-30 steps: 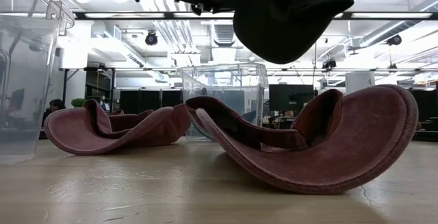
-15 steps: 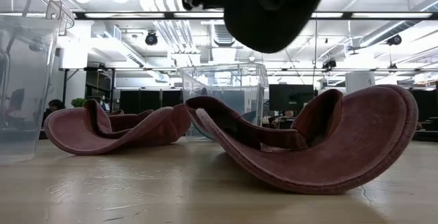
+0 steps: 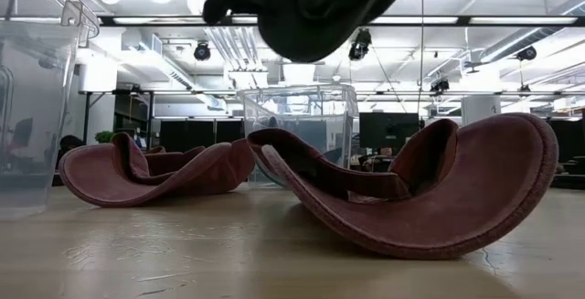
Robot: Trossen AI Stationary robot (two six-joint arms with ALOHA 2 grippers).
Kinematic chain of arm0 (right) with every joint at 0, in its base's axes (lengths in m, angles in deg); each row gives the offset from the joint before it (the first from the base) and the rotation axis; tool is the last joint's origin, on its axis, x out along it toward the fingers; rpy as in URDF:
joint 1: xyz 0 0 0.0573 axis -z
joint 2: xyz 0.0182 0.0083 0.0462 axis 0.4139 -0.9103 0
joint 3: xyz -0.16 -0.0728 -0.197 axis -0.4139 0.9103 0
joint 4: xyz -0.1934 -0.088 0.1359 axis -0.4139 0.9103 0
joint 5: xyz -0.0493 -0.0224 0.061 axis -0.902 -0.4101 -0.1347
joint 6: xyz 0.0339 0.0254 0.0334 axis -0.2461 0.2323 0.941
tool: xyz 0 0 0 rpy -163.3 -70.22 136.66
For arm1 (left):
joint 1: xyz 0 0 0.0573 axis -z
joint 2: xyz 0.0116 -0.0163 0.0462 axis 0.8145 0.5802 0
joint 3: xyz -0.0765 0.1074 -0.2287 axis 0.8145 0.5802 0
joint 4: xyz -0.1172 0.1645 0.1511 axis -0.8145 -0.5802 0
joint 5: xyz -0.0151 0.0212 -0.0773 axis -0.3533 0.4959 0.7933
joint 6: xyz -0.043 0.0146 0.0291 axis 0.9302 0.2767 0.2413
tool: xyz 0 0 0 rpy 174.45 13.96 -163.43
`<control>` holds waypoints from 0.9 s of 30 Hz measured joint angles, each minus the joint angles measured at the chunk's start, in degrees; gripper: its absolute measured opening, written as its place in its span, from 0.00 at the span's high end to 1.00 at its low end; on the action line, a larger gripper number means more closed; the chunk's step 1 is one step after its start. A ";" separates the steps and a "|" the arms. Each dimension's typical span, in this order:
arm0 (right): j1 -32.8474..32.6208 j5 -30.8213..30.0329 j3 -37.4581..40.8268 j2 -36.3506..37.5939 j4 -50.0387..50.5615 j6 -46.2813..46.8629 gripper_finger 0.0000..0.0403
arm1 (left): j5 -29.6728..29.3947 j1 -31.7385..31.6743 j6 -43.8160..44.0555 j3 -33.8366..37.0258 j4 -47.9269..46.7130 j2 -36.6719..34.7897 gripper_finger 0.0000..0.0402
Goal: Pick and place caps into container
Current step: Put the green cap into the top transparent container
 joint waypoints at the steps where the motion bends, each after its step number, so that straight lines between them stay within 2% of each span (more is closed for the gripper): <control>1: 0.00 -1.21 0.00 -0.04 -0.31 -0.86 0.61 | 0.01 -0.53 1.45 0.00 -1.10 -0.32 0.99; 5: 0.00 -2.54 0.00 -0.08 -0.62 -2.36 0.50 | 0.20 -3.04 7.16 0.00 -2.94 -0.80 0.99; 9: -0.01 -2.56 0.13 -0.08 -0.47 -2.58 0.46 | 3.95 -7.27 14.01 0.00 -4.36 -0.73 0.99; 15: 0.00 -2.55 0.67 -0.44 -0.55 -3.81 0.44 | 10.00 -14.47 21.67 0.00 -4.76 0.76 0.97; 19: 0.00 -2.50 1.01 -0.84 -0.21 -4.05 0.44 | 17.17 -17.66 28.30 0.01 -5.79 3.19 0.99; 27: -0.07 -2.44 2.69 -1.69 -0.38 -3.85 0.44 | 19.22 -17.90 30.30 0.02 -6.20 5.28 0.98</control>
